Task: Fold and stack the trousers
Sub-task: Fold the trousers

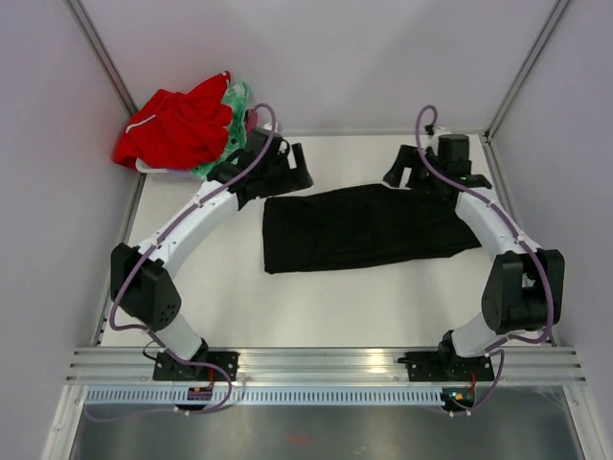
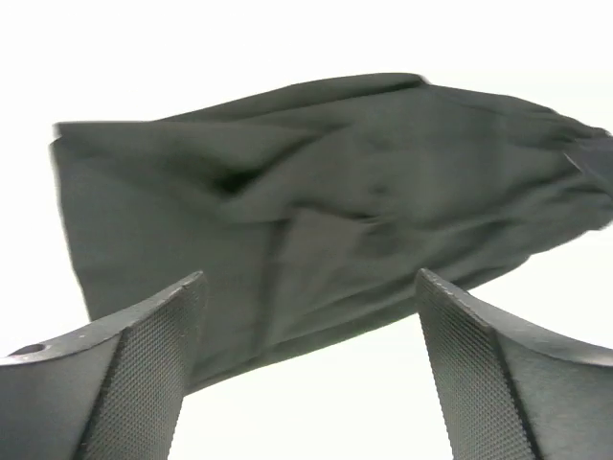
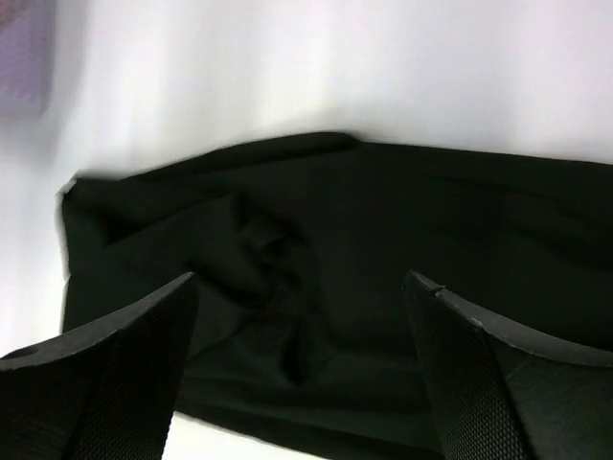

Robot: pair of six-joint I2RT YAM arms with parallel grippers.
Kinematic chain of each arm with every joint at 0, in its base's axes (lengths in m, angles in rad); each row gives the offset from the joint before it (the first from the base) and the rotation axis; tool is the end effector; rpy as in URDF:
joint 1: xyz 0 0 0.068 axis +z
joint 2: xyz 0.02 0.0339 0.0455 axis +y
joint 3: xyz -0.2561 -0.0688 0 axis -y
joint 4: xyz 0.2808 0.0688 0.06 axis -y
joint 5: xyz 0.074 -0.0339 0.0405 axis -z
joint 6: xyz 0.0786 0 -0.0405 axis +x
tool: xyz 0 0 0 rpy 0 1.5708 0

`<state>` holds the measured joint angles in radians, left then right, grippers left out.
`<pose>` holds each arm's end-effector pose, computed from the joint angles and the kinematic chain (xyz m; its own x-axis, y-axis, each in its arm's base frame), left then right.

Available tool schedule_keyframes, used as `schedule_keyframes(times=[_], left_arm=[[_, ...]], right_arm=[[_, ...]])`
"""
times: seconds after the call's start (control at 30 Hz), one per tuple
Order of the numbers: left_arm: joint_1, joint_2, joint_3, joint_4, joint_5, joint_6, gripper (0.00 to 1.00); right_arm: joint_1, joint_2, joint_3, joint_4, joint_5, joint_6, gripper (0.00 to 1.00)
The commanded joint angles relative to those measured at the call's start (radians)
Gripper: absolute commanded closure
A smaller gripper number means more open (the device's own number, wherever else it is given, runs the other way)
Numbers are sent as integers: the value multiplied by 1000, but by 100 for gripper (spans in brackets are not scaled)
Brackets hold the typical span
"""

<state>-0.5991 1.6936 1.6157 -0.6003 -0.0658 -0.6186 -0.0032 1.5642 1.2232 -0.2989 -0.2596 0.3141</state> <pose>0.3784 -0.2521 0.3100 -0.7239 -0.2064 -0.6583 0.1235 0.9000 -0.4180 0.4234 0.0188 0.2427 -0.6306 0.3006 -0.7156 -0.0084 0.9192 0.3936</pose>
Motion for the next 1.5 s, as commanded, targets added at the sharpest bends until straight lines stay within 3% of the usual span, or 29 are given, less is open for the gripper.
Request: schedule_keyframes(times=[0.0,0.07,0.2,0.23,0.27,0.43,0.47,0.5,0.67,0.8,1.17,1.23,1.33,1.47], left_arm=[[58,-20,-209,60,125,80,9],[59,-41,-308,117,211,144,14],[58,-3,-347,181,302,223,25],[58,11,-343,198,319,233,29],[58,41,-314,194,328,241,39],[36,136,-157,133,374,402,48],[35,187,-127,114,373,427,46],[35,213,-70,84,368,481,30],[35,377,91,-19,400,652,17],[35,466,190,-84,428,718,17],[35,574,237,-71,515,813,25],[33,594,273,-99,518,798,27],[21,584,265,-84,408,731,28],[19,488,198,-20,373,634,24]], right_arm=[[147,-6,-36,65,-102,-67,7],[198,13,-60,86,-128,-70,12],[276,83,-57,63,-63,-55,18],[291,95,-50,52,-50,-25,22],[293,114,-48,46,-38,-1,23],[293,87,-74,31,52,100,25],[293,76,-73,12,66,105,24],[292,60,-71,1,81,109,23],[272,-61,-54,-83,151,120,18],[235,-119,-51,-134,161,121,16],[206,-179,-85,-161,201,115,15],[206,-191,-93,-166,201,122,15],[206,-230,-106,-169,206,143,15],[207,-299,-142,-154,204,160,15]])
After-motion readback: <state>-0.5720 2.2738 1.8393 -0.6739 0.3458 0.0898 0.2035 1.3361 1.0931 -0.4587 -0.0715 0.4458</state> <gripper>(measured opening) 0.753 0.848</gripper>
